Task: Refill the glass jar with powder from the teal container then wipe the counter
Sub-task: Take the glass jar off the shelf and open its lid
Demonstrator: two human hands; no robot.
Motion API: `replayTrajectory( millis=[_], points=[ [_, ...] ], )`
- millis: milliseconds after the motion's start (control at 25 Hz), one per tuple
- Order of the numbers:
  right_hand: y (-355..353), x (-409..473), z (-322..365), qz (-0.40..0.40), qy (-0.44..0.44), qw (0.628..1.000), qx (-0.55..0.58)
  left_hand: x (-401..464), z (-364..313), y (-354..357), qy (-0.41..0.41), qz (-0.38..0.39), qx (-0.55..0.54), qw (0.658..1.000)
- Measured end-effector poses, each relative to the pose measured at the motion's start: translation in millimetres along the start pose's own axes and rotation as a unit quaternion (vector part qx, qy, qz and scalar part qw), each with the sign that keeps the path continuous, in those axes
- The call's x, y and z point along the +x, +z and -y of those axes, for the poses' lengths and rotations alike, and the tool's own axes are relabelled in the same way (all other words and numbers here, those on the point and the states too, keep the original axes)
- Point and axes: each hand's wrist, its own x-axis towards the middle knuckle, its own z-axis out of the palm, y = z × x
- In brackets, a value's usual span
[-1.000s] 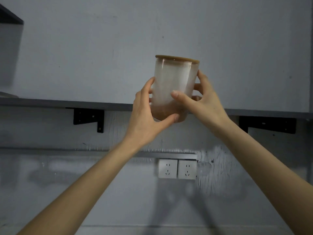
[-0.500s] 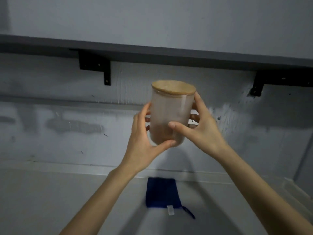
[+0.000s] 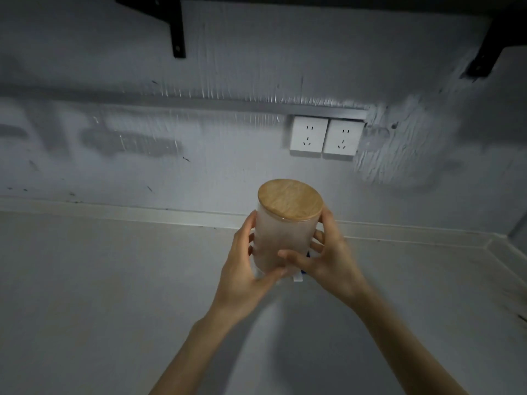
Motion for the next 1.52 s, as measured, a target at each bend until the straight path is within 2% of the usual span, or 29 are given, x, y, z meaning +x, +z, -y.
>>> replayTrajectory(
  millis=[240,400,680,880,1080,1200,1360,1520],
  points=[
    [27.0,-44.6,-48.1,0.008,0.094,0.996,0.001,-51.8,45.7,14.5,-0.105,0.010,-0.003,0.994],
    [43.2,-63.0,-75.6,0.026,0.136,0.990,-0.023,-68.3,64.6,23.4,-0.202,-0.003,-0.059,0.978],
    [59.0,-84.8,-97.8,0.025,0.169,0.985,-0.005,-83.3,90.3,31.1,-0.303,-0.008,-0.081,0.949],
    [63.2,-93.8,-113.5,0.028,0.171,0.984,-0.035,-95.9,106.5,34.7,-0.272,0.026,0.018,0.962],
    [67.4,-101.0,-121.5,0.014,0.165,0.985,-0.052,-98.7,114.9,37.2,-0.275,0.016,-0.013,0.961],
    [70.7,-103.2,-124.7,0.010,0.155,0.985,-0.072,-98.9,115.9,38.8,-0.250,0.023,-0.014,0.968],
    [66.4,-98.1,-115.8,0.031,0.158,0.981,-0.109,-102.5,115.9,35.8,-0.201,0.041,0.023,0.978],
    [48.6,-78.0,-93.2,0.075,0.106,0.976,-0.178,-94.2,109.2,43.5,-0.189,0.012,0.034,0.981]
  ],
)
